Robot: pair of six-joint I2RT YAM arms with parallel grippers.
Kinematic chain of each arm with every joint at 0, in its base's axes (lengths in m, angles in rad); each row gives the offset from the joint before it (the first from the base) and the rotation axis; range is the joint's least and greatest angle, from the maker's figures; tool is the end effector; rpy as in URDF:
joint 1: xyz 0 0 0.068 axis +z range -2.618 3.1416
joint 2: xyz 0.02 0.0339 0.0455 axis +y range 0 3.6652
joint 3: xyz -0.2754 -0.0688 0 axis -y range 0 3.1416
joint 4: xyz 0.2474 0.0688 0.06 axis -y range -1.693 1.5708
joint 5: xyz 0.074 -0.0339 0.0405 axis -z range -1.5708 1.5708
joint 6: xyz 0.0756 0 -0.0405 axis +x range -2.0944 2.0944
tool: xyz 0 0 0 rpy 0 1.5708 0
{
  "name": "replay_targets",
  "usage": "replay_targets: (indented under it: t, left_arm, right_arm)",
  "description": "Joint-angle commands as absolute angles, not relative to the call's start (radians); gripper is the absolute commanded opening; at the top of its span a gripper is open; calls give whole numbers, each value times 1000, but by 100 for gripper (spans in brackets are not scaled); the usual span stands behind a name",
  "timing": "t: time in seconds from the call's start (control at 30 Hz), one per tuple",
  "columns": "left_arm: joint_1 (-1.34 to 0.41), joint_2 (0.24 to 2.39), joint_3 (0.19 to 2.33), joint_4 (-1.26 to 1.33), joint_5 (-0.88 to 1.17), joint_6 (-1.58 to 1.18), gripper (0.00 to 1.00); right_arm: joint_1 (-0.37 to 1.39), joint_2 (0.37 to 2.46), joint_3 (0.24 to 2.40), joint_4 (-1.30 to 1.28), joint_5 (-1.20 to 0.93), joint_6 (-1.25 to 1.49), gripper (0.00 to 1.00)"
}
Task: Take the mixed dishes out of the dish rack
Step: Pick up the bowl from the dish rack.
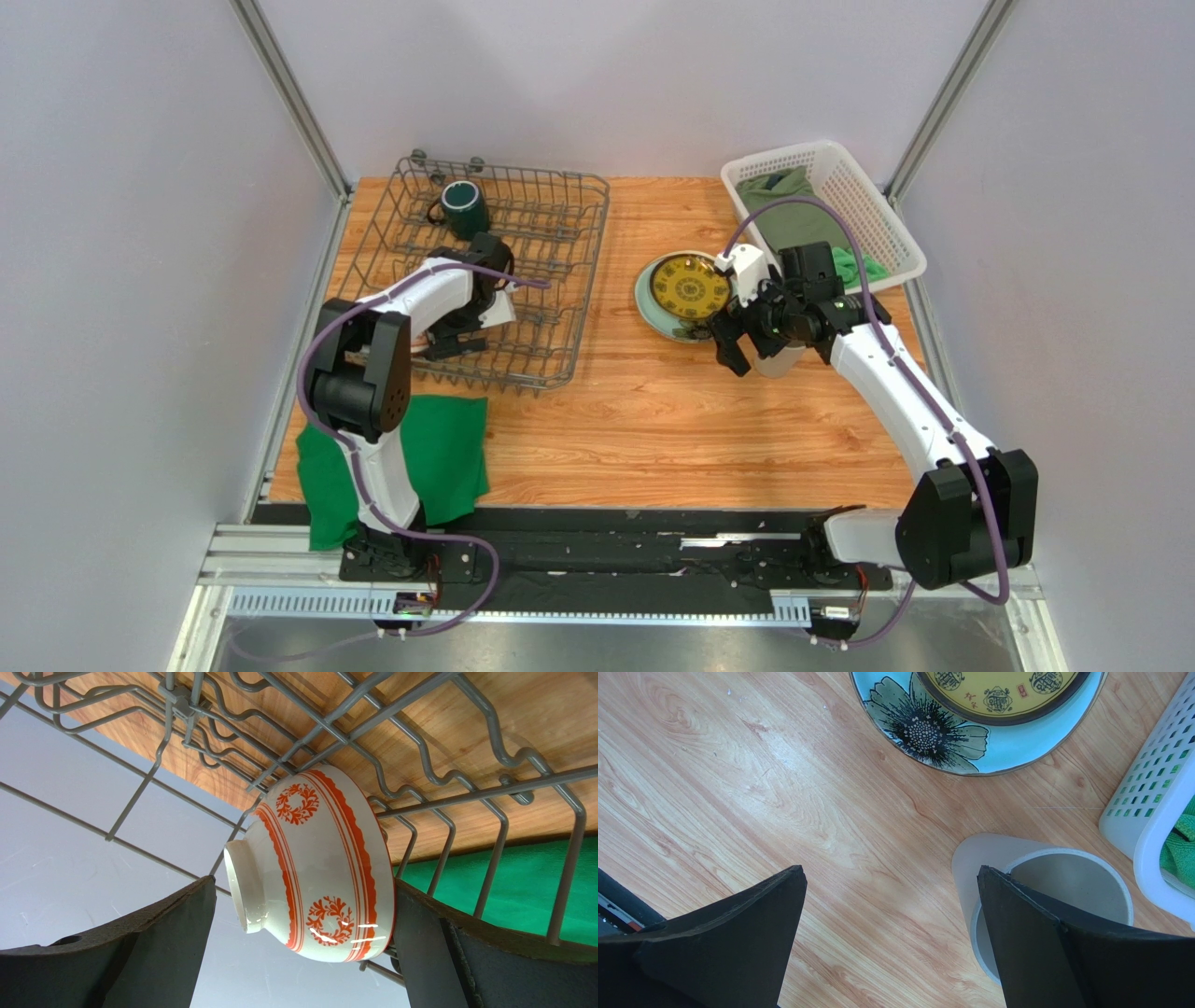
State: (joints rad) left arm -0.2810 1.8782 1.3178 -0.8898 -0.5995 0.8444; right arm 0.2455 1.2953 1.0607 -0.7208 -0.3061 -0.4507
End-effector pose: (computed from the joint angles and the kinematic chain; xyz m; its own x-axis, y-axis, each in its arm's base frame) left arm 0.3589 -0.0592 0.1599 -0.5111 0.7899 0.3388 0.8218 0.3335 0.4620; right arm 0.2699 0.0911 0.2601 -0.5385 -0.5631 -0.6268 -0.7055 0.7081 -0.0300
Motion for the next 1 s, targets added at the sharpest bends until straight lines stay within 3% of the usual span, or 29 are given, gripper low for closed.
replay_targets:
  t: [0.0, 0.33, 0.5, 0.7, 0.97]
  left_arm:
    - [-275, 1917, 1322, -973, -612, 795, 99]
    - [-275, 1933, 1333, -1002, -618, 758, 99]
    - [-275, 1936, 1321, -1009, -623, 752, 93]
    - [-275, 1944, 1330, -1028, -620, 738, 82]
    - [-276, 1944, 1379, -1054, -600, 713, 53]
  right_arm:
    - [250, 1308, 1068, -718, -305, -471, 99]
    - [250, 1318, 1071, -724, -305, -474, 99]
    - [250, 1324, 1072, -729, -308, -476, 99]
    - [250, 1327, 1072, -729, -305, -477, 99]
    - [252, 1344, 1075, -736, -301, -480, 99]
